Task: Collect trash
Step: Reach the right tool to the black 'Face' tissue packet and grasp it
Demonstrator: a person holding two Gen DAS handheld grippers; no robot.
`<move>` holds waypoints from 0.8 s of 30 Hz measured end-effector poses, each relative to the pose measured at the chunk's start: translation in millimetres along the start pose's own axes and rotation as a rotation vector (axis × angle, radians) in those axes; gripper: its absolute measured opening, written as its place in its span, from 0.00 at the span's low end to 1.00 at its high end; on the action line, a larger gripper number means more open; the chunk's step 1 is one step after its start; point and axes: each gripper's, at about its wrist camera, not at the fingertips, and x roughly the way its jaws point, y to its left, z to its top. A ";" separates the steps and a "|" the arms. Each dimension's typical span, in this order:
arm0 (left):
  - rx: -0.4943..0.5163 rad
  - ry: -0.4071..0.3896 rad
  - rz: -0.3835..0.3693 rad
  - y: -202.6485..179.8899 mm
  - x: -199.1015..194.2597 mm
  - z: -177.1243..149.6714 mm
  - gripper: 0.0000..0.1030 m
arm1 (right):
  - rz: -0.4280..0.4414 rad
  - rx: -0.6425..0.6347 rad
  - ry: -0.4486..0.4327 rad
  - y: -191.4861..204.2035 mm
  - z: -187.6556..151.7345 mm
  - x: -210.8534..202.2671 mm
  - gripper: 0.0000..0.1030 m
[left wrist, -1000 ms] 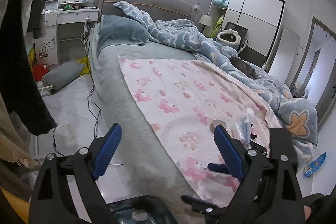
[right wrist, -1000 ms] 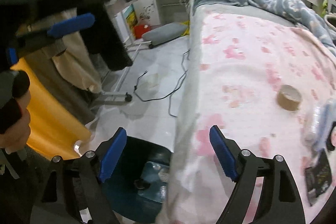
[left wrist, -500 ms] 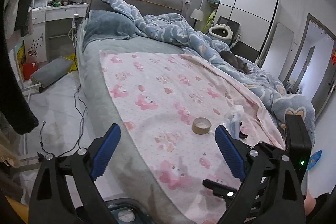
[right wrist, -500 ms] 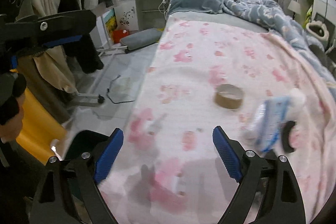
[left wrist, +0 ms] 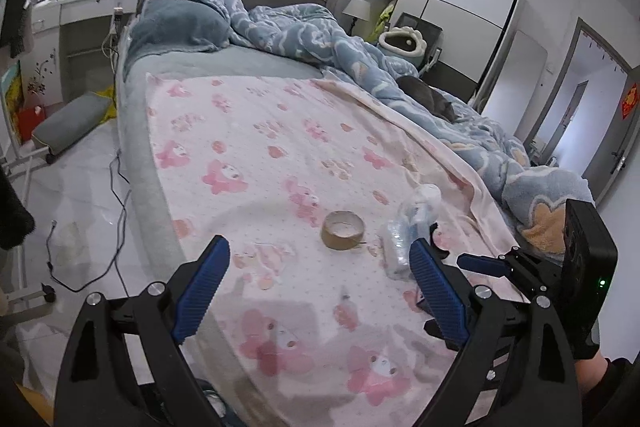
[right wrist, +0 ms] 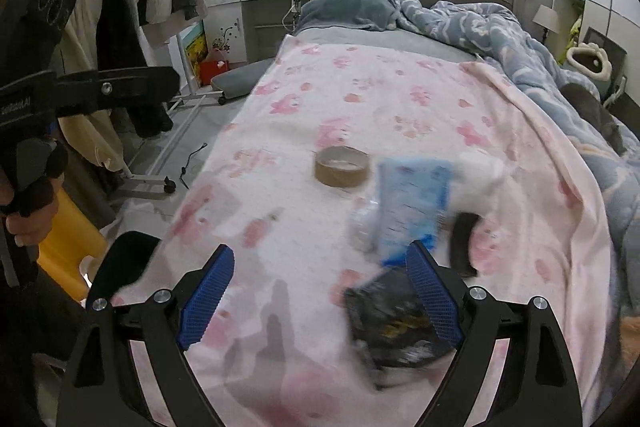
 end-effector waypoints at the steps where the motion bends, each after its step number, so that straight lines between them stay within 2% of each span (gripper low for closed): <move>1: 0.001 0.001 -0.001 -2.8 3.4 0.6 0.90 | 0.001 0.002 0.010 -7.3 -3.4 -0.1 0.86; 12: -0.010 0.017 -0.037 -21.9 35.9 5.7 0.89 | 0.019 -0.034 0.072 -34.2 -24.8 6.1 0.86; 22: 0.039 0.070 -0.119 -50.8 67.2 0.4 0.78 | 0.070 -0.055 0.130 -45.2 -39.4 23.2 0.86; 24: 0.049 0.076 -0.126 -55.7 72.0 -0.2 0.76 | 0.085 -0.047 0.127 -47.4 -40.4 24.0 0.84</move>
